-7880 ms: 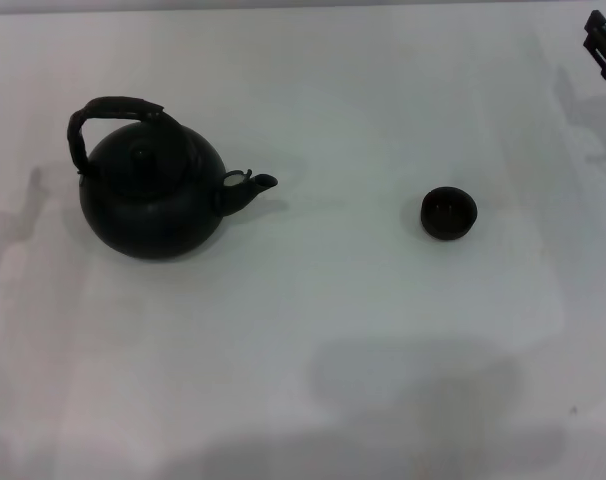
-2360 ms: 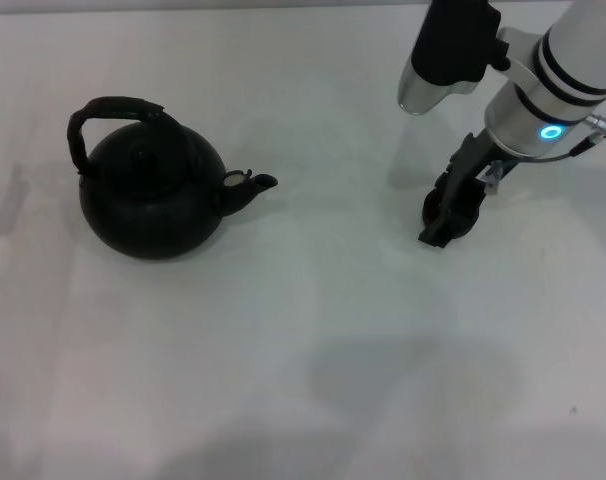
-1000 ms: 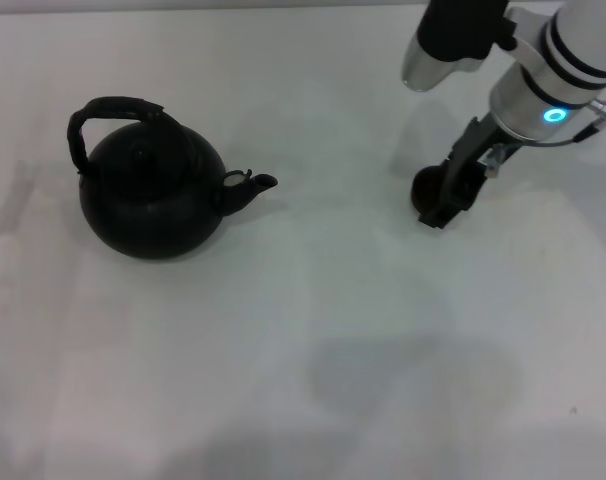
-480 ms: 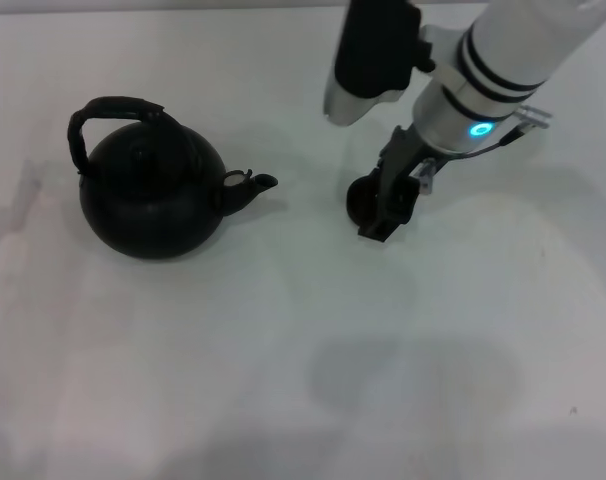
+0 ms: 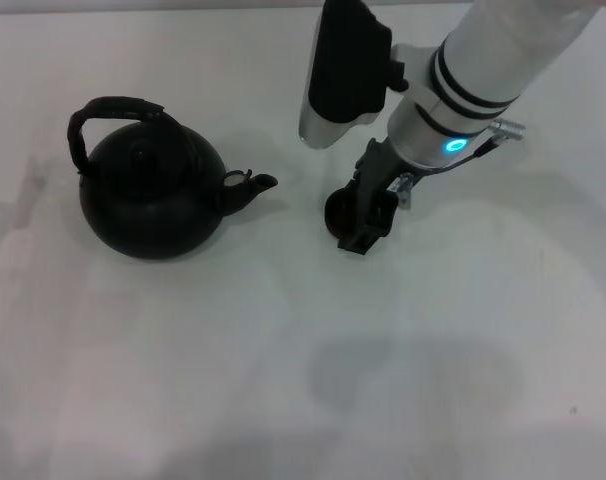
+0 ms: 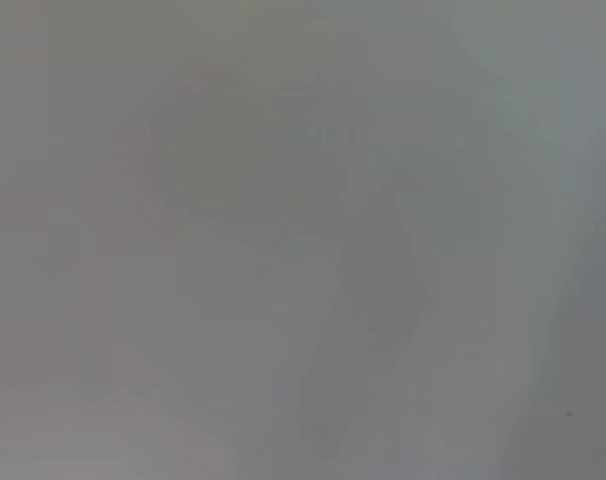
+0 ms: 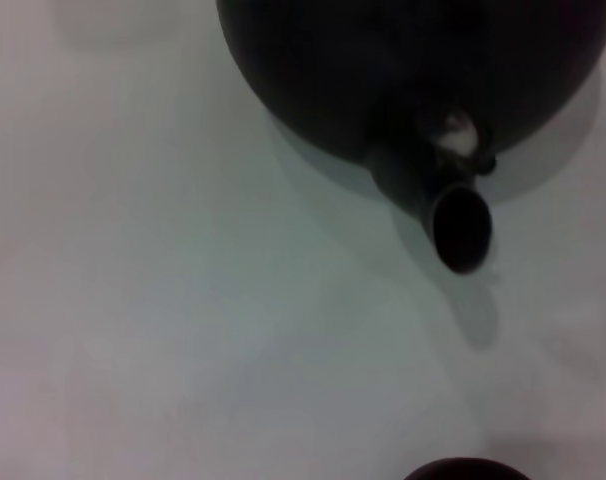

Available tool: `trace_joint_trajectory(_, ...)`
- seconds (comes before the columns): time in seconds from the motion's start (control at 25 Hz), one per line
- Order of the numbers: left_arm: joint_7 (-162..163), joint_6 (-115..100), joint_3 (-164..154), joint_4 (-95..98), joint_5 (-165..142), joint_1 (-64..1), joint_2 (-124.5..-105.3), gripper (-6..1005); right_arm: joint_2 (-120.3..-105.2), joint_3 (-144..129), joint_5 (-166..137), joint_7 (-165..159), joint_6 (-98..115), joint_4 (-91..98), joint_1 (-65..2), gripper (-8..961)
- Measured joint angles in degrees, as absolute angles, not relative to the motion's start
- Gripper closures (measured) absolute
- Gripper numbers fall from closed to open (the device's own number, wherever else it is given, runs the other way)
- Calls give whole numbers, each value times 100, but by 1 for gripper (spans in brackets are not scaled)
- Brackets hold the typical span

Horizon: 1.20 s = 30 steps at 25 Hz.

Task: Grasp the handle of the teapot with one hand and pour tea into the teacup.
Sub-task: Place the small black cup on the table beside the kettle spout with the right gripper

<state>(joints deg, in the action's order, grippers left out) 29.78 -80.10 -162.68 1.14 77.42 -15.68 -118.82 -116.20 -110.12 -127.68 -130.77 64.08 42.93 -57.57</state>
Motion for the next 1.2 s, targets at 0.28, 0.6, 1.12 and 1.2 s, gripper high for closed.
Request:
trace_joint_trajectory(0.28,3085,-8009,-16268,85,7693,-1631,-11868,112,-11619,-11250,-12590,-13087,6234,4249,-5829,217)
trace_joint_trajectory(0.6,3120,-8008,-16268,62,7605,-1709,-11857,111,-11619,-11366,-12563,-13077,6224,4245,-5853,200)
trace_joint_trajectory(1.12,3120,-8006,-16268,61,7520,-1775,-11847,112,-11619,-11568,-12508,-13062,6122,4255,-5809,172)
trace_joint_trajectory(1.2,3120,-8006,-16269,61,7496,-1779,-11847,112,-11620,-11568,-12507,-13062,6122,4272,-5798,168)
